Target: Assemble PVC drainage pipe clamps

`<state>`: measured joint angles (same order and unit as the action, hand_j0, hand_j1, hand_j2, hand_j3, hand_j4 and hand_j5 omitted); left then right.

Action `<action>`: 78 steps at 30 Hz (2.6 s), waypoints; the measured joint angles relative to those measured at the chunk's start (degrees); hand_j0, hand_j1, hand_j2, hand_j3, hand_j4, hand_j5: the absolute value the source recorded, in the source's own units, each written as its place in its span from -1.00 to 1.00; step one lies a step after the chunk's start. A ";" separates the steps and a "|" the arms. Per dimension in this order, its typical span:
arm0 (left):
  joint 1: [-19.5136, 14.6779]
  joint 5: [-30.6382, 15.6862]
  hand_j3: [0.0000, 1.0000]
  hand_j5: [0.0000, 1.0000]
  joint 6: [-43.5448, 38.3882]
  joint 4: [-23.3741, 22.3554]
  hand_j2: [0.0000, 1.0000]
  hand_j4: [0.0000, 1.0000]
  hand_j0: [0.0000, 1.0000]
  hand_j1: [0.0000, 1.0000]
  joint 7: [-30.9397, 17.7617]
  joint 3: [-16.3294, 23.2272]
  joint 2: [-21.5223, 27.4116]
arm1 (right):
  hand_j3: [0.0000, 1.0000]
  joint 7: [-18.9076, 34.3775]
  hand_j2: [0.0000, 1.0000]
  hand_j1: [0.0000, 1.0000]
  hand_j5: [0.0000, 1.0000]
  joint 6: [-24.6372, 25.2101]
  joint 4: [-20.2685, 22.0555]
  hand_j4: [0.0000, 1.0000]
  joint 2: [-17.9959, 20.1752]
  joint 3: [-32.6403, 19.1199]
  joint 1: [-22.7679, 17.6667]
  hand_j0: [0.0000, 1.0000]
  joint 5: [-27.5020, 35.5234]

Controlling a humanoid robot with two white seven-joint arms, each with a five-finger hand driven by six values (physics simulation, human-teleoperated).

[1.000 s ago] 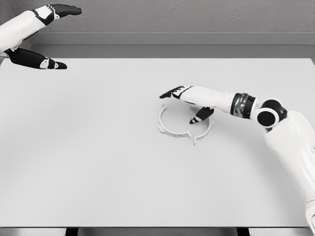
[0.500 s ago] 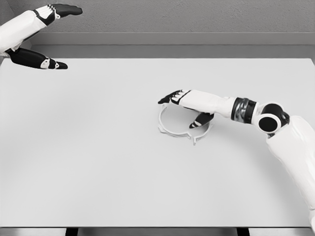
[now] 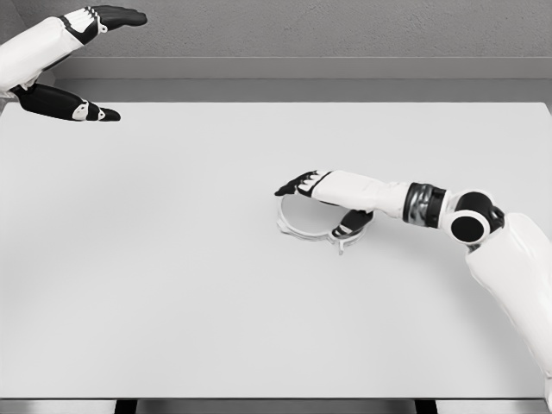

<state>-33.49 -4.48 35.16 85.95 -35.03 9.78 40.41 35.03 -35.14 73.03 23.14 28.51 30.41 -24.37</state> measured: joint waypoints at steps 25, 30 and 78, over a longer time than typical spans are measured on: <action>0.00 -0.06 1.00 1.00 0.00 0.33 1.00 1.00 1.00 1.00 0.00 -0.01 -0.78 | 1.00 0.00 1.00 1.00 1.00 -0.04 5.80 1.00 6.32 -12.46 -6.77 1.00 0.10; -0.09 -0.17 1.00 1.00 0.00 0.35 1.00 1.00 1.00 1.00 0.00 -0.01 -0.75 | 1.00 0.00 1.00 1.00 1.00 -0.03 6.43 1.00 6.50 -11.59 -7.38 1.00 0.13; 10.28 4.13 1.00 1.00 0.04 3.39 1.00 1.00 1.00 1.00 -0.01 4.89 -3.67 | 1.00 0.00 1.00 1.00 1.00 -0.02 -0.74 1.00 1.84 -4.12 -1.41 1.00 -0.06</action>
<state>-23.20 -0.35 35.20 89.34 -35.04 14.67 36.74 35.03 -35.16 72.28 24.97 24.39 29.00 -24.43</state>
